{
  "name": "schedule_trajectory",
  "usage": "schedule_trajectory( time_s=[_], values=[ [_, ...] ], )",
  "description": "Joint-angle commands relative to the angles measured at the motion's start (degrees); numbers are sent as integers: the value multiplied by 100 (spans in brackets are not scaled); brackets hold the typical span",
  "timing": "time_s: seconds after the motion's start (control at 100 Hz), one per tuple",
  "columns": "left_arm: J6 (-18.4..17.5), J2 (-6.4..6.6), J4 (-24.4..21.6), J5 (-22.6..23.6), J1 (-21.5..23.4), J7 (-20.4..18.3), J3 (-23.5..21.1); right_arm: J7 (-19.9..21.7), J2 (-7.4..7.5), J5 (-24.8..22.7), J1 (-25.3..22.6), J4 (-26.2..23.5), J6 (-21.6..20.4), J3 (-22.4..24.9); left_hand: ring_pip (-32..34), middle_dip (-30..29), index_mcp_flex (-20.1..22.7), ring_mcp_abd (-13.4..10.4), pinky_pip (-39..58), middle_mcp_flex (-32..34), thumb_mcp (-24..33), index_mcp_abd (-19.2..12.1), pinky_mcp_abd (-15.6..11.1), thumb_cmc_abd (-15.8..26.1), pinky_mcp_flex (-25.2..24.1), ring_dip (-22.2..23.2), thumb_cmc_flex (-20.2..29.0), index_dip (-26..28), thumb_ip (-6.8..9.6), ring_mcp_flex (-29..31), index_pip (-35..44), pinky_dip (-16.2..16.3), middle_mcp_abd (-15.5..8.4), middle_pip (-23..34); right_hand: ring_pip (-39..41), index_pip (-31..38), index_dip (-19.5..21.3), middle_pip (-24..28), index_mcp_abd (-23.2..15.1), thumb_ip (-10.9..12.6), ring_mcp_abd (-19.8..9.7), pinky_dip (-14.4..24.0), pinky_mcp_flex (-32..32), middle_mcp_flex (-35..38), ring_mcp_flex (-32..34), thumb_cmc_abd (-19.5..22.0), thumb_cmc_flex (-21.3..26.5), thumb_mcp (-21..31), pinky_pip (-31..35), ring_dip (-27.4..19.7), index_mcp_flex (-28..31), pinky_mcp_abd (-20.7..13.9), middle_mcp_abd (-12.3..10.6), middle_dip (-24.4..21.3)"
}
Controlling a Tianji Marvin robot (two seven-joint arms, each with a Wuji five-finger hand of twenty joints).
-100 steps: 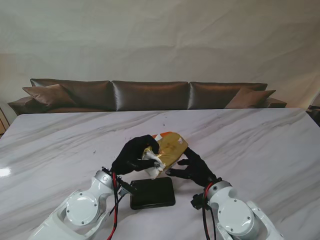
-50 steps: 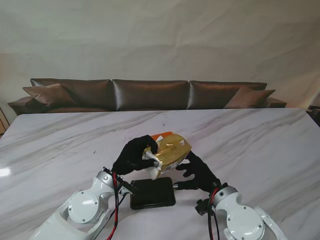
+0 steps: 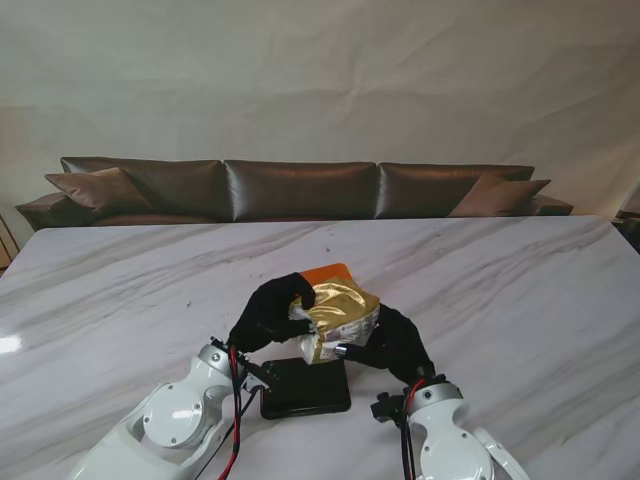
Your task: Refill a tissue box and feed the first sheet
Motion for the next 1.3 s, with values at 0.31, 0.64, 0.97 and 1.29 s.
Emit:
schedule_trajectory(
  time_s=[0.31,0.64,0.97,1.29],
  values=[
    [193,-152,193,-78,89,173,46,-439,-246,-459,-144,-375,346,-246,616,417,193,316,647,519,1368,-26,-1286,1270,-132,-56,1458,-103,867,685,9,-162,-402,820,1433,3346,390,1914,-1709,1441,418,187,486,2214,835,704,509,2122,1139,361,2353,547,-389,1454],
    [438,-119,39,321,246,298,-61,-582,-272,-1263,12,-633,1699,-379,104,485,-1222,292,159,-423,-1766,337,-545,2544,-1567,-796,-891,-2510,1672,-1071,-1789,402,72,-1023,1991,3425,1021,2146,-1784,2268,528,205,651,2540,1089,670,231,3067,1632,345,2715,610,-230,1679],
    [600,-106,-397,720,674,643,-390,-432,-321,-1674,547,-589,2807,-738,-90,-448,-1574,515,5,-1410,-2803,943,-266,3644,-2141,-796,-2020,-2933,2344,-1619,-3045,758,162,-426,2086,3368,1114,2188,-1801,2614,413,114,765,2589,1158,657,183,2869,1726,308,2757,535,-266,1738],
    [1033,-67,-991,1470,1309,1000,-897,-187,-367,-1763,1169,-259,3405,-1025,-601,-506,-1945,432,-930,-2041,-3642,1096,480,3667,-3102,-876,-2251,-3462,2439,-2324,-3889,990,154,-712,2109,3373,1102,2210,-1758,2748,359,70,843,2652,1227,672,167,2777,1746,310,2803,510,-289,1749]
  ],
)
